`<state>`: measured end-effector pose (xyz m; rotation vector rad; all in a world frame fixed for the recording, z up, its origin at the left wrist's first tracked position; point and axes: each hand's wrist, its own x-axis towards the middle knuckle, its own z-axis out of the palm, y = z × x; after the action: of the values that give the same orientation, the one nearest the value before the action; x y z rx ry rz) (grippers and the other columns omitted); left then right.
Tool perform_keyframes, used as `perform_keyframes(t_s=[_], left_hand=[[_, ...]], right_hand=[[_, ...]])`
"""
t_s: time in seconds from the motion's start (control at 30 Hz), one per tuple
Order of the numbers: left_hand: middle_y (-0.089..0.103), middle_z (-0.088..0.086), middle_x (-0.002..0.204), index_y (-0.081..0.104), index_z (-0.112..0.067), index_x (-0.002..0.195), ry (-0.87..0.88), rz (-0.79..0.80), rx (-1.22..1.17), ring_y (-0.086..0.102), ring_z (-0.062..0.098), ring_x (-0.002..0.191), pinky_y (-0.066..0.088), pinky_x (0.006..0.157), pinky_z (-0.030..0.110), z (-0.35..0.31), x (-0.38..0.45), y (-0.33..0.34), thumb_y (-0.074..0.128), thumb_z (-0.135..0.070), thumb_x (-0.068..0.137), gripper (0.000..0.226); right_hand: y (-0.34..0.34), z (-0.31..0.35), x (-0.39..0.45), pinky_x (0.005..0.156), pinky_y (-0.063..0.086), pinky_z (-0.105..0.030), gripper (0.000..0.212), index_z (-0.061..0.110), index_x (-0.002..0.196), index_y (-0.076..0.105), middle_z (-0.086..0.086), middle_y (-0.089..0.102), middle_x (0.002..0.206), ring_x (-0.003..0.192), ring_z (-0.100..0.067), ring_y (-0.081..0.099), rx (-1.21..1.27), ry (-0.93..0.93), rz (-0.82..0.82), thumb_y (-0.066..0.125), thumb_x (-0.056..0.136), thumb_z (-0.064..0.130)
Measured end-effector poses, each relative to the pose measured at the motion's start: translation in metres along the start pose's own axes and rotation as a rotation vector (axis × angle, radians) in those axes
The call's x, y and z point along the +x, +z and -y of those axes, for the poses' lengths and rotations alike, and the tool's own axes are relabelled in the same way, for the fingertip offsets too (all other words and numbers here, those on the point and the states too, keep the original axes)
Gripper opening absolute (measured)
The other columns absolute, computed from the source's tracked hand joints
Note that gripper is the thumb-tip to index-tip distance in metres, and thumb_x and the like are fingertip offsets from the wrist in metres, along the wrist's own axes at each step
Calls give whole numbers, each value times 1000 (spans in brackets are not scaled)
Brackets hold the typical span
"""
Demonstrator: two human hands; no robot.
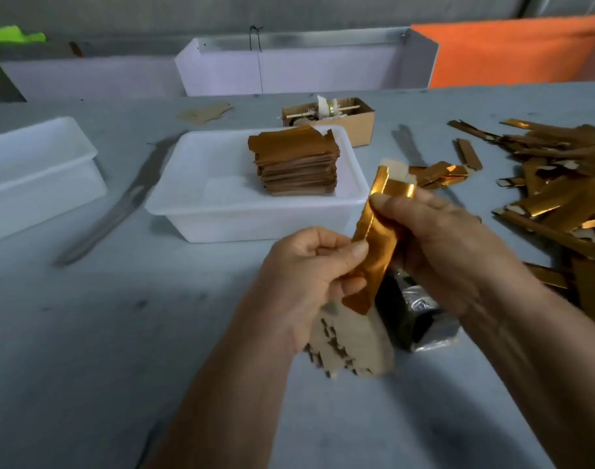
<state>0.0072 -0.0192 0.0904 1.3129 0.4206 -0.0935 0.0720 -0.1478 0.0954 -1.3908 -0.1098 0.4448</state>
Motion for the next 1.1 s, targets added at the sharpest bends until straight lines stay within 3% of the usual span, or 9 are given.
perform_keyframes(t_s=[0.13, 0.27, 0.4, 0.53, 0.67, 0.77, 0.93, 1.0, 1.1], left_hand=[[69, 3, 78, 67, -9, 83, -19, 112, -135, 67, 8, 67, 53, 57, 17, -4, 2, 5, 66, -9, 86, 3], [68, 3, 82, 65, -15, 78, 13, 19, -82, 62, 10, 72, 49, 54, 16, 3, 6, 10, 65, -11, 87, 9], [70, 2, 84, 68, -18, 79, 46, -162, -72, 61, 11, 76, 46, 52, 15, 12, 11, -2, 67, -16, 85, 7], [64, 1, 70, 68, -17, 77, -16, -206, -90, 49, 7, 56, 37, 41, 13, 21, 11, -12, 69, -16, 83, 6], [60, -4, 60, 67, -17, 74, -32, -197, -91, 49, 4, 49, 37, 41, 14, 31, 10, -11, 69, -15, 83, 9], [66, 2, 71, 67, -14, 77, -37, -184, -141, 60, 14, 68, 51, 66, 27, 36, 12, -9, 68, -13, 83, 6], [69, 9, 84, 65, -9, 84, -46, -196, -199, 66, 23, 84, 54, 84, 42, 38, 11, -8, 64, -12, 85, 4], [69, 9, 83, 65, -8, 85, -29, -211, -189, 66, 24, 82, 55, 81, 41, 40, 11, -11, 63, -12, 85, 4], [68, 8, 79, 65, -7, 85, -26, -192, -199, 65, 20, 74, 55, 67, 33, 42, 10, -9, 63, -10, 86, 4]], right_hand=[[-7, 9, 10, 66, 55, -28, 13, 10, 98, 64, -6, 70, 86, 76, -16, 66, -45, 30, 43, 56, 90, 16], [-14, 19, 1, 69, 56, -25, 17, 13, 95, 63, 1, 73, 83, 79, -11, 69, -253, -32, -50, 54, 93, 27], [-36, 12, -40, 90, 47, -41, 74, 36, 131, 42, 10, 57, 128, 116, -12, 52, -981, -364, -320, 53, 69, 75], [-33, -30, -70, 100, 37, -43, 114, 37, 147, 8, 1, 35, 149, 131, -23, 39, -1124, -146, -281, 58, 49, 70], [-34, -65, -70, 85, 50, -38, 91, 27, 146, 24, 1, 56, 133, 100, -25, 64, -1223, -198, -367, 76, 71, 33], [-36, -74, -55, 70, 52, -35, 60, 12, 125, 55, -11, 68, 112, 86, -31, 67, -1273, -351, -460, 79, 71, 19], [-27, -74, -29, 76, 45, -26, 28, 14, 105, 67, -3, 65, 104, 96, -23, 60, -1136, -372, -461, 71, 80, 25], [-31, -68, -25, 71, 40, -14, 16, 26, 97, 67, 8, 60, 97, 93, -13, 56, -986, -294, -454, 66, 83, 32], [-37, -62, -21, 71, 38, -20, 6, 30, 85, 60, 11, 53, 99, 91, -8, 53, -862, -179, -463, 61, 86, 36]])
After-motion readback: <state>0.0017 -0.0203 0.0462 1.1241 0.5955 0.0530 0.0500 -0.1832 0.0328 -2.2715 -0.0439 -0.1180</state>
